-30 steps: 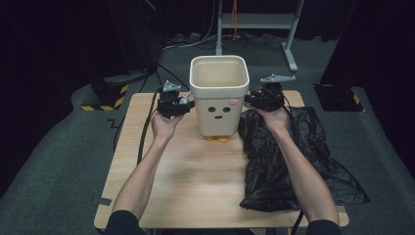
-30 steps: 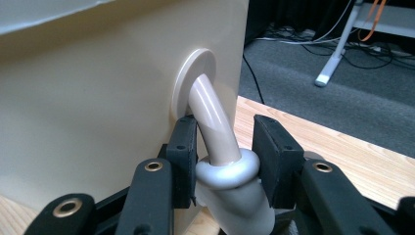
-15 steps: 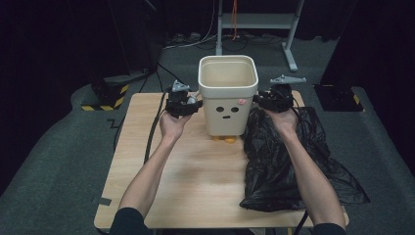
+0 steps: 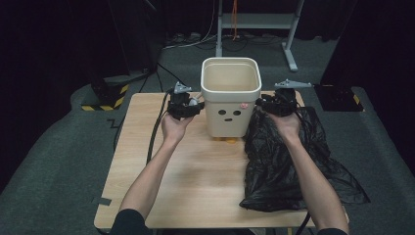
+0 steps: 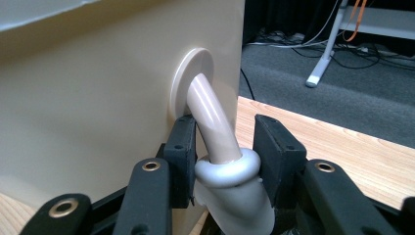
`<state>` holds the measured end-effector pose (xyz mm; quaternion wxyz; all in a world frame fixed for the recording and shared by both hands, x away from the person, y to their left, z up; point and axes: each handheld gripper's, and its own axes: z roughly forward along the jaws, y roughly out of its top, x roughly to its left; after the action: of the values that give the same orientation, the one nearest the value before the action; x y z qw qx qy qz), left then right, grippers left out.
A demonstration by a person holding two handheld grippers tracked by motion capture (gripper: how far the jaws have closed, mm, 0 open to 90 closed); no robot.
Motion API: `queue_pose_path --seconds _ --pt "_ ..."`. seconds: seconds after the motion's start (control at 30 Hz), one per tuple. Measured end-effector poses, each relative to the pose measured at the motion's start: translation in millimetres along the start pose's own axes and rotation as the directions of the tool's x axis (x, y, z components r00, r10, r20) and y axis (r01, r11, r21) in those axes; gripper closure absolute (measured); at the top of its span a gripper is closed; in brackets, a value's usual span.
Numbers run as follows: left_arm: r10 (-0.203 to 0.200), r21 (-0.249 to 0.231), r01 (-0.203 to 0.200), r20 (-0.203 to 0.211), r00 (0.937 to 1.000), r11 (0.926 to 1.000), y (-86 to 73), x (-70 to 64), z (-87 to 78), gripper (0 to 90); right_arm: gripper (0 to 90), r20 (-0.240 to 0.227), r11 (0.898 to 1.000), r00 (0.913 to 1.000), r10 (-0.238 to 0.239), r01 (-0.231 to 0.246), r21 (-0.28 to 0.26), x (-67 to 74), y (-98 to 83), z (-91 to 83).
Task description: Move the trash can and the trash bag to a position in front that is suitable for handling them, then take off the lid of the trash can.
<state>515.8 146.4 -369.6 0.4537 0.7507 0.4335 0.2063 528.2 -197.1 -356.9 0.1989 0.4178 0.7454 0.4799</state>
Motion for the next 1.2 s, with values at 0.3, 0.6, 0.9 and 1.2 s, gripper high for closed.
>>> queue_pose_path --seconds 0.3,0.6,0.9,1.2 --pt "-0.016 0.016 0.016 -0.003 0.9999 0.9997 -1.7 1.6 -2.2 48.1 50.3 0.015 1.0 0.9997 -0.02 0.02 -0.004 0.2 -5.5 -1.5" --pt "-0.082 0.025 0.081 0.032 0.9961 0.9964 -5.3 8.2 -6.0 30.7 36.2 0.057 0.999 0.9979 -0.032 0.032 0.0 -7.8 -33.8 -16.1" --pt "-0.09 0.025 0.089 0.037 0.9953 0.9957 -10.9 7.7 -10.1 26.7 36.5 0.103 1.0 0.9945 -0.017 0.017 0.001 -19.2 -71.3 -30.2" --pt "-0.089 0.006 0.089 0.02 0.9958 0.996 -16.3 12.3 -23.4 24.5 38.1 0.205 0.997 0.9783 0.033 -0.047 0.067 -37.0 -120.7 -34.5"
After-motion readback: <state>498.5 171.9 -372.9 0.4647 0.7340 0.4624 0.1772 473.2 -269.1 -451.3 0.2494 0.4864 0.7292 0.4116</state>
